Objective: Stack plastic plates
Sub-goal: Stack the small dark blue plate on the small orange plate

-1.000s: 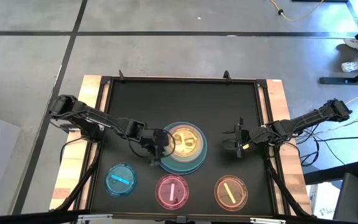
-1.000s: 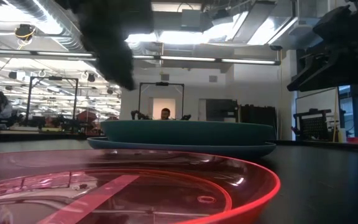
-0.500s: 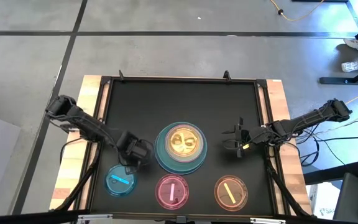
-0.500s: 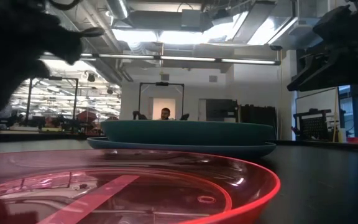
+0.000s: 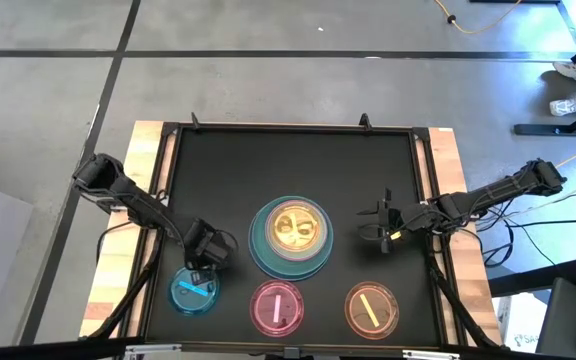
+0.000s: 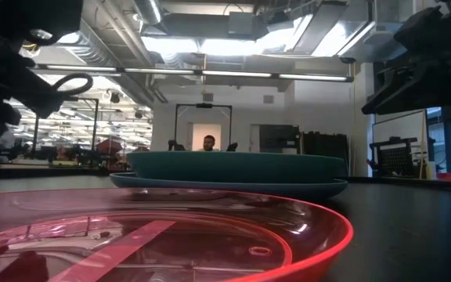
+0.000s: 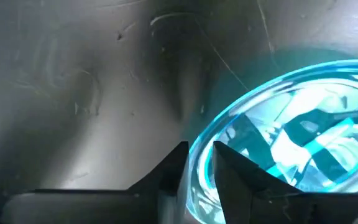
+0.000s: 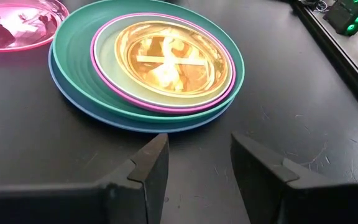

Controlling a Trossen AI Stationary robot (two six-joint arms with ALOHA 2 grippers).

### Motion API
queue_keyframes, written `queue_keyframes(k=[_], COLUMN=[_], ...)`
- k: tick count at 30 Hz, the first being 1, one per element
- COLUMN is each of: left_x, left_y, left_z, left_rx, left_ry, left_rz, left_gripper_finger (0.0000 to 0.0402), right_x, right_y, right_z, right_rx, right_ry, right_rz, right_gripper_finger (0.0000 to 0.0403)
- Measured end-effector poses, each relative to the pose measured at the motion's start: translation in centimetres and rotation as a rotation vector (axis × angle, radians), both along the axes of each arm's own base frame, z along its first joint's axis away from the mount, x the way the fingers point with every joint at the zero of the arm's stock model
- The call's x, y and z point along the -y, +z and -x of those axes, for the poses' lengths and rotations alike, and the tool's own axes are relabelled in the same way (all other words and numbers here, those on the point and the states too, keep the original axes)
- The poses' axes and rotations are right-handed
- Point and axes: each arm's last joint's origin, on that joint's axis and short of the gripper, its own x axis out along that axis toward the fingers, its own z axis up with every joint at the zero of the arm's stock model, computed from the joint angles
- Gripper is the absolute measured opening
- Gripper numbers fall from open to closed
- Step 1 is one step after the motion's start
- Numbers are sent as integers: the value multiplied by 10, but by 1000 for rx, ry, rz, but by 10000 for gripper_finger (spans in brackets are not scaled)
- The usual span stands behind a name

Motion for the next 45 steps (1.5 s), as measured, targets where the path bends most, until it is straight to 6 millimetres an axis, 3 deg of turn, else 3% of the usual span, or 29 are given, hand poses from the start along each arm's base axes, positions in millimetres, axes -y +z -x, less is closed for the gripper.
queue_keyframes(k=[13, 22, 29, 38, 45], left_x=[0, -1, -2, -11, -8], left_y=[-17, -18, -2, 22, 13], left_z=[10, 8, -2, 3, 9], left_rx=[10, 14, 84, 251, 267], left_ry=[6, 15, 26, 158, 148], left_rz=[4, 37, 43, -86, -97], left_gripper_finger=[46, 46, 46, 46, 46], right_x=[0, 0, 0, 0, 0], right_y=[0, 0, 1, -1, -1], right_z=[0, 0, 0, 0, 0], right_rx=[4, 4, 5, -9, -11], right_ry=[0, 0, 1, 3, 4], right_rz=[-1, -1, -1, -17, -19], right_gripper_finger=[165, 165, 165, 165, 165])
